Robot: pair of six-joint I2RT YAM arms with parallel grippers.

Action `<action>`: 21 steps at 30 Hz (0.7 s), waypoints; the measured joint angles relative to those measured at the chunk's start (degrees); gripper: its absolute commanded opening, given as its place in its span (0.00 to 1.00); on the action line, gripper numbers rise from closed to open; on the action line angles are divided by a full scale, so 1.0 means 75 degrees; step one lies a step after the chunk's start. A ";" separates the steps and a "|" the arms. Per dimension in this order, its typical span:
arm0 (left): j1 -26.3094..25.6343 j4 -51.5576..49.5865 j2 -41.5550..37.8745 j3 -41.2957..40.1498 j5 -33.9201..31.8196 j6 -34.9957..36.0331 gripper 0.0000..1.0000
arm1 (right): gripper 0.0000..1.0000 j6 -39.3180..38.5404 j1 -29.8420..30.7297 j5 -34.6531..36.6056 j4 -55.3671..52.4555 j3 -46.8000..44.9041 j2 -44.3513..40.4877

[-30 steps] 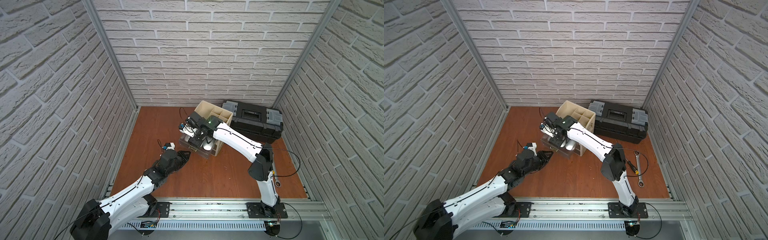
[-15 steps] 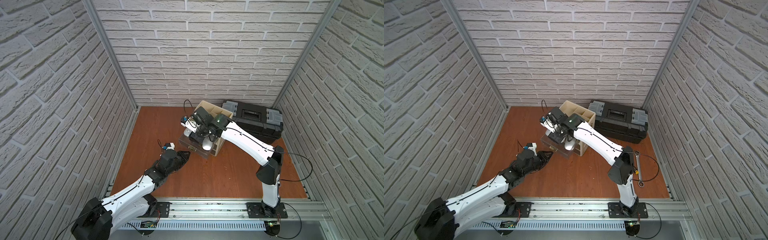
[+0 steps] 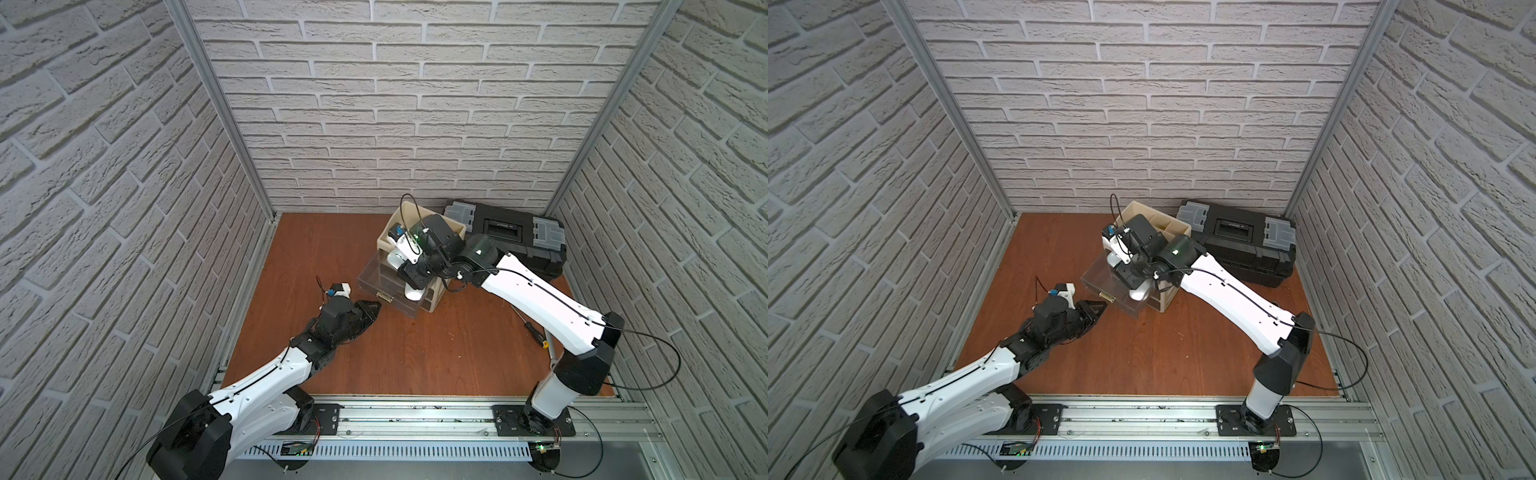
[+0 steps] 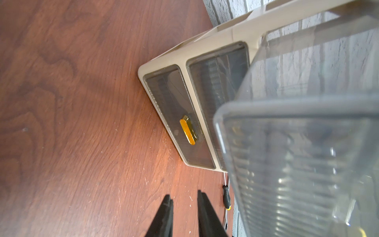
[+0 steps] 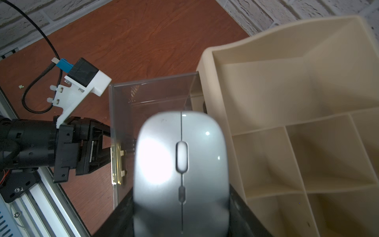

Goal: Take the mice out of the drawer
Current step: Place the mouse at the center of the board.

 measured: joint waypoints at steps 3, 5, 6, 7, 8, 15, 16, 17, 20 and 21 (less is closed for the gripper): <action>0.0111 -0.0017 0.0003 0.0000 0.0172 0.0125 0.26 | 0.46 0.0571 -0.0003 0.0423 -0.0087 -0.0816 -0.0930; 0.0181 -0.0038 0.0003 0.0006 0.0283 0.0192 0.26 | 0.46 0.0941 -0.0006 0.0673 -0.0224 -0.1338 -0.1518; 0.0207 -0.0050 0.0003 0.0012 0.0344 0.0236 0.26 | 0.47 0.1145 -0.0006 0.0790 -0.0323 -0.1597 -0.1813; 0.0236 -0.0052 0.0003 0.0020 0.0399 0.0277 0.26 | 0.47 0.1338 -0.0006 0.0903 -0.0428 -0.1851 -0.2087; 0.0256 -0.0070 0.0003 0.0038 0.0440 0.0303 0.26 | 0.47 0.1513 -0.0009 0.0997 -0.0519 -0.2069 -0.2311; 0.0344 -0.0125 -0.0003 0.0087 0.0697 0.0507 0.26 | 0.47 0.2745 -0.0009 0.1370 -0.1376 -0.3692 -0.3561; 0.0350 -0.0137 -0.0003 0.0087 0.0711 0.0525 0.26 | 0.47 0.2888 -0.0006 0.1381 -0.1478 -0.3926 -0.3692; 0.0358 -0.0149 -0.0006 0.0087 0.0726 0.0536 0.26 | 0.47 0.3025 -0.0006 0.1381 -0.1562 -0.4127 -0.3791; 0.0361 -0.0157 -0.0009 0.0087 0.0775 0.0562 0.26 | 0.47 0.3523 -0.0009 0.1323 -0.1702 -0.4797 -0.4028; 0.0364 -0.0160 -0.0009 0.0087 0.0799 0.0565 0.26 | 0.47 0.3657 -0.0009 0.1288 -0.1708 -0.4998 -0.4065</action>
